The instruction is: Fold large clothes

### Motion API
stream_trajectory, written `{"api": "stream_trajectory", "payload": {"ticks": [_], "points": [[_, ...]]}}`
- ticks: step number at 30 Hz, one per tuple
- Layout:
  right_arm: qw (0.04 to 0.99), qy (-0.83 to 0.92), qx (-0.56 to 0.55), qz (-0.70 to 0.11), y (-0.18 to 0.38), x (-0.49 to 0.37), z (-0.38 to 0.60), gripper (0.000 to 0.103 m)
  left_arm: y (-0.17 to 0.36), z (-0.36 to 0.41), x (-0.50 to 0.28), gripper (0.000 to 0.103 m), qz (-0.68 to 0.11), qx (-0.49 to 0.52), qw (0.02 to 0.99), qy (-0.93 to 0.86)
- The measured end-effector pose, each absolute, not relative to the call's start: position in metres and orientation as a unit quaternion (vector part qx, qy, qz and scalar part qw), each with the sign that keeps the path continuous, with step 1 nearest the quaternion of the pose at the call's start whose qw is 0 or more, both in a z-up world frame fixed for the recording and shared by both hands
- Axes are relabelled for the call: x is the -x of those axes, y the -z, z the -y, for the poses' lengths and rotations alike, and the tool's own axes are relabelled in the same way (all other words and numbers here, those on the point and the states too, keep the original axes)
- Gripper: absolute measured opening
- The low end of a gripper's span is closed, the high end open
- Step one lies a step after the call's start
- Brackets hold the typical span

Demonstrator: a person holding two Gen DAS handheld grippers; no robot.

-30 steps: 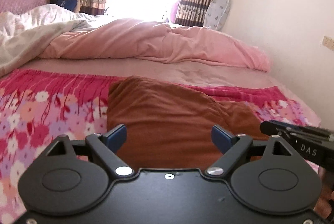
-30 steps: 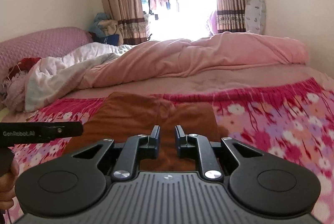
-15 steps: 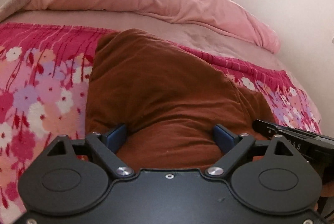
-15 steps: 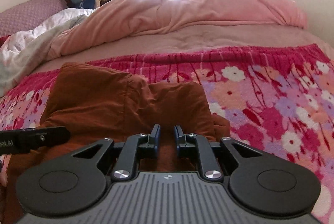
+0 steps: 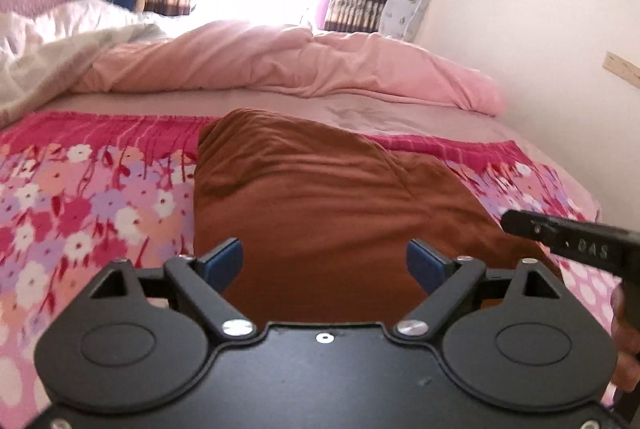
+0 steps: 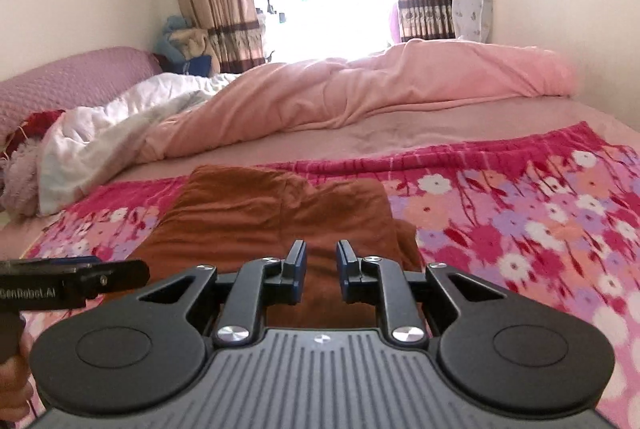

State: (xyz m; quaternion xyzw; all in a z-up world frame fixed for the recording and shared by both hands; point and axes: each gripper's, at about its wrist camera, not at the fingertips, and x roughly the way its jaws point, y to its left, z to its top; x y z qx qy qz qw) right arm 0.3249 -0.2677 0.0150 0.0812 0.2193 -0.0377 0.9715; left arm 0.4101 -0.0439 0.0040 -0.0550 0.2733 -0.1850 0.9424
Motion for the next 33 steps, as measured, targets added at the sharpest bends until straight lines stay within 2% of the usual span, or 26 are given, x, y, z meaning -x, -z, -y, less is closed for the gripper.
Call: {"api": "stream_trajectory", "payload": {"ticks": [4, 10, 21, 24, 28, 33], "points": [[0.973, 0.049, -0.071, -0.216, -0.006, -0.299, 0.261, 0.021, 0.011, 0.048, -0.381, 0.090, -0.275, 0.051, 0.940, 0.196], [0.964, 0.061, -0.078, -0.247, 0.024, -0.306, 0.267, 0.019, 0.044, 0.058, -0.387, 0.093, -0.294, 0.026, 0.937, 0.186], [0.968, 0.076, -0.044, -0.237, 0.031, -0.296, 0.253, 0.018, 0.041, 0.053, -0.383, 0.092, -0.292, 0.039, 0.939, 0.177], [0.969, 0.083, -0.034, -0.228, 0.023, -0.287, 0.247, 0.020, 0.033, 0.050, -0.374, 0.092, -0.293, 0.048, 0.943, 0.151], [0.974, 0.086, -0.029, -0.206, 0.010, -0.268, 0.245, 0.028, 0.028, 0.042, -0.355, 0.091, -0.273, 0.061, 0.953, 0.116], [0.973, 0.077, -0.040, -0.212, 0.013, -0.263, 0.251, 0.029, 0.036, 0.046, -0.347, 0.091, -0.266, 0.070, 0.951, 0.142]]}}
